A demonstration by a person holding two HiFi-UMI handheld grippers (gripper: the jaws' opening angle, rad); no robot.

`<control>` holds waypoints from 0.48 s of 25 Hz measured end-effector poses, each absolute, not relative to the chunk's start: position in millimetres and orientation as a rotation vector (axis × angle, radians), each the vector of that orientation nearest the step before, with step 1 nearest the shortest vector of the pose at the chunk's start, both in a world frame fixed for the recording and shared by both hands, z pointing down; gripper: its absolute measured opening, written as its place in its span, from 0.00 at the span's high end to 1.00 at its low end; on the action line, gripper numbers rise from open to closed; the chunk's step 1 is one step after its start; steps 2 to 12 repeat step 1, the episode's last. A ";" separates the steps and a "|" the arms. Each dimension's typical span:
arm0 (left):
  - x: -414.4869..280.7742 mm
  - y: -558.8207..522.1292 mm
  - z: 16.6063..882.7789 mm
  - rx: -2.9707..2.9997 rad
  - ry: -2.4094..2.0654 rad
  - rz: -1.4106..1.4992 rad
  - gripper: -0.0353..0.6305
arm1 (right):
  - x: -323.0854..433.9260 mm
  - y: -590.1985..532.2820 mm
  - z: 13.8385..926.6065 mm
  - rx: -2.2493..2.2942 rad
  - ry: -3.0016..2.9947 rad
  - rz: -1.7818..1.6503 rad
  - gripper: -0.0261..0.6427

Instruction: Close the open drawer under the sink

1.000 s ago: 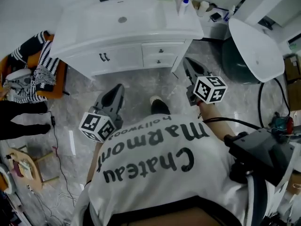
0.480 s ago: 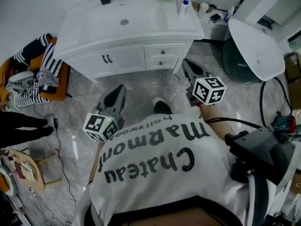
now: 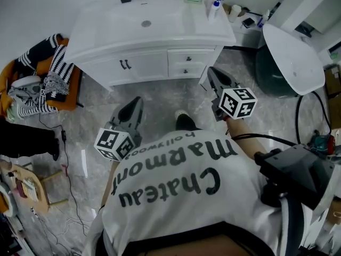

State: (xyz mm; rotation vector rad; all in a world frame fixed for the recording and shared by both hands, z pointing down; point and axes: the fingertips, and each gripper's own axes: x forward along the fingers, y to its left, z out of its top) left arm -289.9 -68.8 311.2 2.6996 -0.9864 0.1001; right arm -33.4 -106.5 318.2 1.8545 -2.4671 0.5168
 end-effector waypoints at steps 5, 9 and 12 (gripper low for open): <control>-289.5 -68.6 311.6 2.702 -0.984 0.101 0.93 | -33.1 -106.5 318.5 1.857 -2.467 0.520 0.94; -289.5 -68.6 311.6 2.702 -0.984 0.101 0.93 | -33.1 -106.5 318.5 1.857 -2.467 0.520 0.94; -289.5 -68.6 311.6 2.702 -0.984 0.101 0.93 | -33.1 -106.5 318.5 1.857 -2.467 0.520 0.94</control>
